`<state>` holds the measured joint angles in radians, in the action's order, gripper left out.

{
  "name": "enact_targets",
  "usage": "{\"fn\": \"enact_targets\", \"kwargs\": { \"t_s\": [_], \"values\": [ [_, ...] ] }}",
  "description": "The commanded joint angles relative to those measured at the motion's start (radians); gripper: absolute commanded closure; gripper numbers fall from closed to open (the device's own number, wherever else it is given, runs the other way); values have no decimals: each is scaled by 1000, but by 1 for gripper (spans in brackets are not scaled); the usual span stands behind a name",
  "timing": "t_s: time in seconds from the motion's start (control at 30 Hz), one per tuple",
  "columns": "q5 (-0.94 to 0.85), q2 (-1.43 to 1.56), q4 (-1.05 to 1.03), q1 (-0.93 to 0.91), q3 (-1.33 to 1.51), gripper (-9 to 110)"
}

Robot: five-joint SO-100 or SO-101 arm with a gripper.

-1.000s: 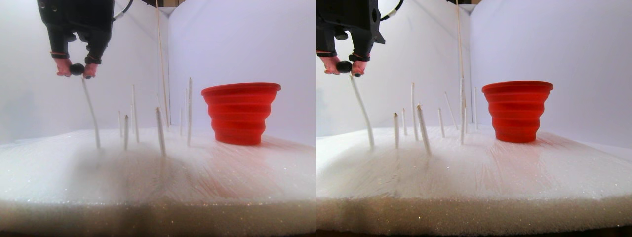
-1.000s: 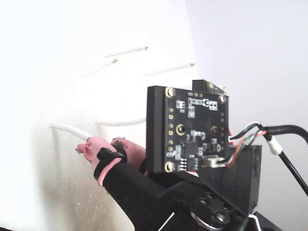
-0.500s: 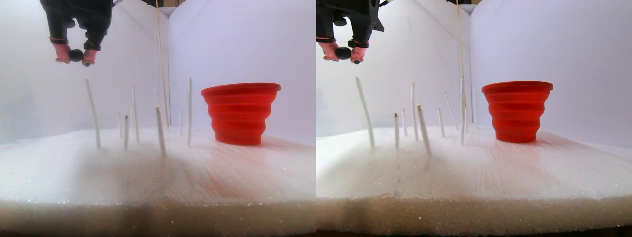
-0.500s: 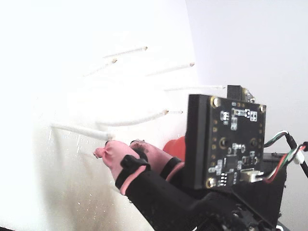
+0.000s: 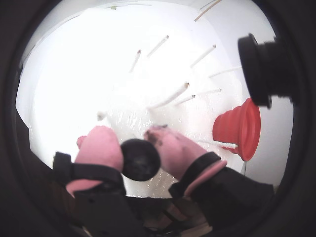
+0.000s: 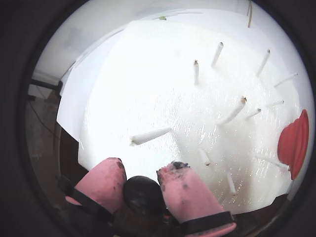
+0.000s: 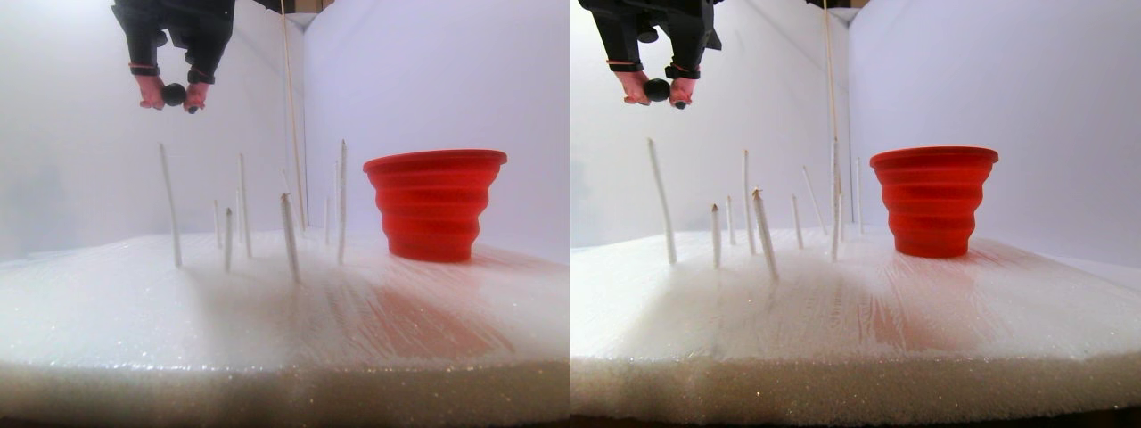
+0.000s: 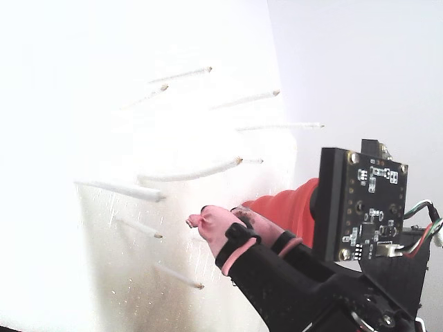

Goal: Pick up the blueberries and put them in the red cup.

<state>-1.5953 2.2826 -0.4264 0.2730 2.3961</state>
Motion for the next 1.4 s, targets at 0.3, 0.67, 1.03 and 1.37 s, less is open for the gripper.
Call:
{"fn": "enact_targets", "kwargs": {
  "t_s": [0.3, 0.67, 1.03, 1.37],
  "values": [
    [-35, 146, -66, -86, -44, 90],
    [-57, 192, -112, -155, -51, 90],
    [-98, 204, -115, -247, -61, 90],
    [-133, 186, -112, -351, -92, 90]
  ]
}}
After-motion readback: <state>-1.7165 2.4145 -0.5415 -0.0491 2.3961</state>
